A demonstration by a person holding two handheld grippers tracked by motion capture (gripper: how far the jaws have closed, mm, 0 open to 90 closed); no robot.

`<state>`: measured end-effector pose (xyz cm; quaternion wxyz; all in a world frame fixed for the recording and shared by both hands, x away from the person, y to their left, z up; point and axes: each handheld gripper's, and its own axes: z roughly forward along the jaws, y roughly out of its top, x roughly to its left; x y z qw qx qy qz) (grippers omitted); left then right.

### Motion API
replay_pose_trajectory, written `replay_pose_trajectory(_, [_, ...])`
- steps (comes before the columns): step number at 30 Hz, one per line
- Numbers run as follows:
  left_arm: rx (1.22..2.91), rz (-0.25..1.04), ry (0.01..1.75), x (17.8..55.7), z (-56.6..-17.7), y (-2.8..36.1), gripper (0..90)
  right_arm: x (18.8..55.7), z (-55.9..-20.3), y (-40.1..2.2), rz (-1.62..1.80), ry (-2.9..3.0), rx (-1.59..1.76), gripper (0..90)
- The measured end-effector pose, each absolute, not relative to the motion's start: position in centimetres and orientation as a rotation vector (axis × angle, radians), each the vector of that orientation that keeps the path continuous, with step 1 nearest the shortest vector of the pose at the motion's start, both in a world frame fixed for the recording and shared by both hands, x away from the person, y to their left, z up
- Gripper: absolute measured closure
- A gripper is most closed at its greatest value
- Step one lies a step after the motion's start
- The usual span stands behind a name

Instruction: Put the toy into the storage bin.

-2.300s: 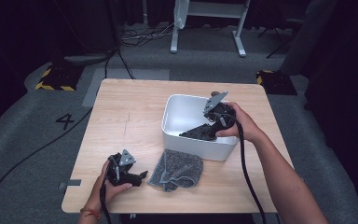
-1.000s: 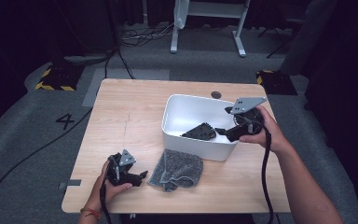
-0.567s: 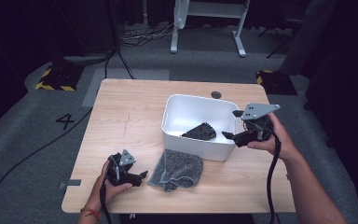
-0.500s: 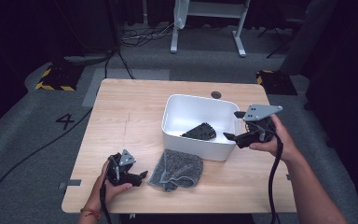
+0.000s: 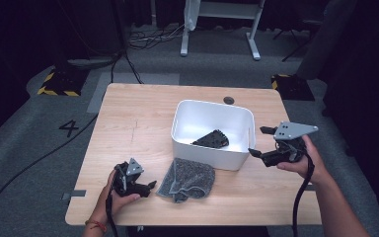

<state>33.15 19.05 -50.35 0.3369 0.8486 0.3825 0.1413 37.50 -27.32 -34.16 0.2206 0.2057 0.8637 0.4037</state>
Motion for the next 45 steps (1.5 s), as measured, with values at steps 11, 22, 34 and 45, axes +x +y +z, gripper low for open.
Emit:
replay_pose_trajectory(11, [2.215,0.371,0.995,33.2,-50.3,19.1,15.2,35.9,-36.3,-28.5,1.099,2.400,0.578,18.2])
replay_pose_trajectory(22, [2.215,0.371,0.995,33.2,-50.3,19.1,15.2,35.5,-39.4,-29.5,1.024,2.430,0.620,18.3])
replay_pose_trajectory(34, [2.210,0.366,0.998,33.2,-50.4,19.0,15.1,35.2,-43.4,-31.0,0.919,2.474,0.671,18.2])
replay_pose_trajectory(45, [2.209,0.366,0.999,33.2,-50.4,19.0,15.1,35.5,-46.5,-33.1,0.897,2.492,0.723,18.3])
